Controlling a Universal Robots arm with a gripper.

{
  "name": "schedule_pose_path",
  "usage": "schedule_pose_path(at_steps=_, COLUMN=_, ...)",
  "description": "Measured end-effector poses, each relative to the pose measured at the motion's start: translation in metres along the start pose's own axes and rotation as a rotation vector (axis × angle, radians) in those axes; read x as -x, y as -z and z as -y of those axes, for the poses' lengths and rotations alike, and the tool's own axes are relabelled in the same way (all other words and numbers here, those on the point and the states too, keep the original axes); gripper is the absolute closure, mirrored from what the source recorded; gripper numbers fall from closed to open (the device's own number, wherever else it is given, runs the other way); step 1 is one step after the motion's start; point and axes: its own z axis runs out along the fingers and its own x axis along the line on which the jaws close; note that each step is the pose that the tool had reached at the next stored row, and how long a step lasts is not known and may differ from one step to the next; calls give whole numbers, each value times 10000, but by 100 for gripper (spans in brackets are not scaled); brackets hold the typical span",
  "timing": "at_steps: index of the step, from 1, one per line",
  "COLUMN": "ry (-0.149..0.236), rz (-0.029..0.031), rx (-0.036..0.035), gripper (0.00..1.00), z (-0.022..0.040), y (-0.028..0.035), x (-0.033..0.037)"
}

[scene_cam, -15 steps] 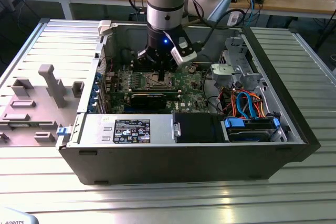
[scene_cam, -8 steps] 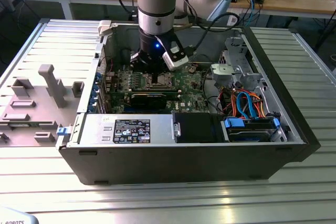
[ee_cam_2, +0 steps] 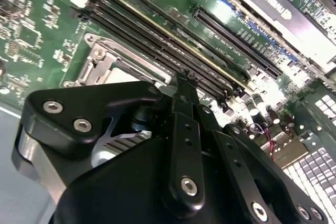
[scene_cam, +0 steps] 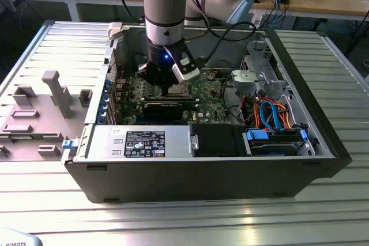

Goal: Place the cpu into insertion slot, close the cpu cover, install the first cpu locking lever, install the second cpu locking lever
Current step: 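Install the second cpu locking lever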

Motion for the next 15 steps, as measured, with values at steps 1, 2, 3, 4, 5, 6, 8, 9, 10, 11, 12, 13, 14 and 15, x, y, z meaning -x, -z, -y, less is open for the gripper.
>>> schedule_pose_path(at_steps=1, ry=-1, rz=1, rx=4, gripper=89, z=0, y=-26, x=-24)
schedule_pose_path(at_steps=2, ry=-1, rz=1, rx=7, gripper=89, z=0, y=-42, x=-40)
schedule_pose_path(at_steps=3, ry=-2, rz=1, rx=8, gripper=89, z=0, y=-54, x=-51)
schedule_pose_path(at_steps=4, ry=-2, rz=0, rx=7, gripper=89, z=0, y=-78, x=-64)
schedule_pose_path(at_steps=5, ry=-1, rz=0, rx=7, gripper=89, z=1, y=-104, x=-73)
schedule_pose_path(at_steps=6, ry=0, rz=1, rx=9, gripper=89, z=3, y=-125, x=-79)
schedule_pose_path(at_steps=8, ry=0, rz=0, rx=11, gripper=89, z=3, y=-148, x=-91)
schedule_pose_path(at_steps=9, ry=0, rz=1, rx=13, gripper=89, z=3, y=-157, x=-95)
schedule_pose_path(at_steps=10, ry=2, rz=1, rx=16, gripper=89, z=2, y=-170, x=-98)
schedule_pose_path(at_steps=11, ry=4, rz=1, rx=17, gripper=89, z=0, y=-183, x=-101)
schedule_pose_path(at_steps=12, ry=8, rz=0, rx=17, gripper=89, z=-6, y=-197, x=-103)
schedule_pose_path(at_steps=13, ry=11, rz=-1, rx=17, gripper=89, z=-12, y=-203, x=-102)
schedule_pose_path(at_steps=14, ry=25, rz=0, rx=27, gripper=89, z=-36, y=-213, x=-100)
schedule_pose_path(at_steps=15, ry=33, rz=0, rx=31, gripper=89, z=-50, y=-217, x=-99)
